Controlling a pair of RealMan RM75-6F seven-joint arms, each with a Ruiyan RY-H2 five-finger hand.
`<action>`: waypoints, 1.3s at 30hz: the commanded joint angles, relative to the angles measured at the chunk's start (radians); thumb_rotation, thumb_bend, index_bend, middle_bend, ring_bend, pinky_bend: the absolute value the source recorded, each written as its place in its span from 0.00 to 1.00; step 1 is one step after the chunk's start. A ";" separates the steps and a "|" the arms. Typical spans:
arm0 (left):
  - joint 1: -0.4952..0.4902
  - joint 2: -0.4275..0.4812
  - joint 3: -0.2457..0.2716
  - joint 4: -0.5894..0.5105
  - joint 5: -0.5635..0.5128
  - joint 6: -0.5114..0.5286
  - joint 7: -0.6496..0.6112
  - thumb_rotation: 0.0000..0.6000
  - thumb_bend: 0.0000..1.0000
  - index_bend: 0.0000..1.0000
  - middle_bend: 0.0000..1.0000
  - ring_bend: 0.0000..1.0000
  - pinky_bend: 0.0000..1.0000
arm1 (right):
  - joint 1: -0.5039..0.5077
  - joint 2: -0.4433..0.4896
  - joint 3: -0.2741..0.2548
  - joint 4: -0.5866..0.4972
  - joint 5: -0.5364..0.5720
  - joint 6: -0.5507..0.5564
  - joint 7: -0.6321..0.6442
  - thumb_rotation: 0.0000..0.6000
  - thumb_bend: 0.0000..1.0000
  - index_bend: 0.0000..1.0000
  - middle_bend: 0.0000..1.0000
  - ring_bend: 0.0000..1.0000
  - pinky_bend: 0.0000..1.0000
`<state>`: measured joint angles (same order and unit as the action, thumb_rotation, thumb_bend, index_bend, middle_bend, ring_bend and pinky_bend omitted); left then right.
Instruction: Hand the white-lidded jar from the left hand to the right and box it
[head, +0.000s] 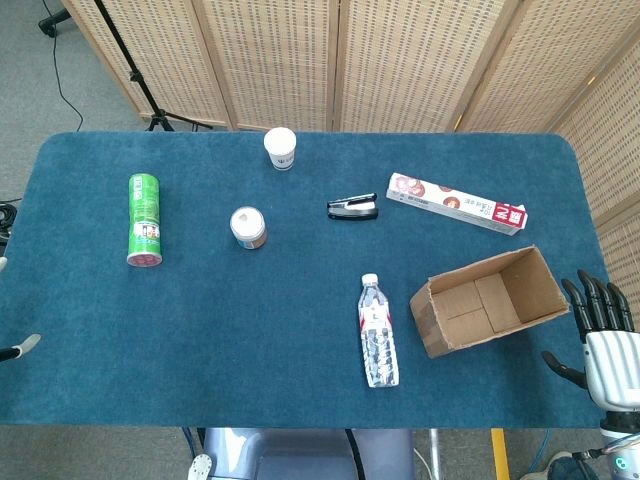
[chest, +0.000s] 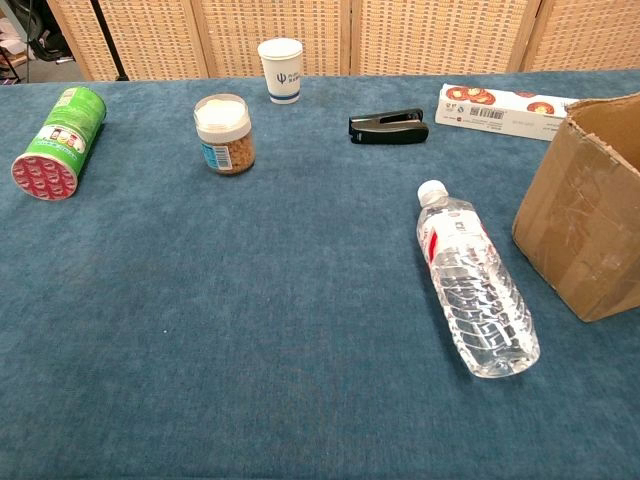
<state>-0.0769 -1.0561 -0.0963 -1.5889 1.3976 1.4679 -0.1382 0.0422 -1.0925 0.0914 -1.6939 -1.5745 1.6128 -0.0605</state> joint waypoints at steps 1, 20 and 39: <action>-0.004 -0.002 -0.002 0.005 -0.006 -0.009 0.001 1.00 0.00 0.00 0.00 0.00 0.00 | 0.000 0.000 0.000 0.000 0.002 -0.002 -0.001 1.00 0.00 0.02 0.00 0.00 0.01; -0.458 -0.038 -0.156 0.039 -0.085 -0.512 0.267 1.00 0.00 0.00 0.00 0.00 0.00 | 0.017 -0.002 0.034 0.011 0.086 -0.047 -0.002 1.00 0.00 0.02 0.00 0.00 0.01; -0.866 -0.421 -0.186 0.420 -0.242 -0.846 0.390 1.00 0.00 0.00 0.00 0.00 0.00 | 0.025 -0.006 0.073 0.039 0.184 -0.073 -0.008 1.00 0.00 0.02 0.00 0.00 0.01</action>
<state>-0.9249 -1.4582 -0.2849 -1.1870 1.1723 0.6382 0.2357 0.0669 -1.0982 0.1644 -1.6552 -1.3904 1.5394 -0.0683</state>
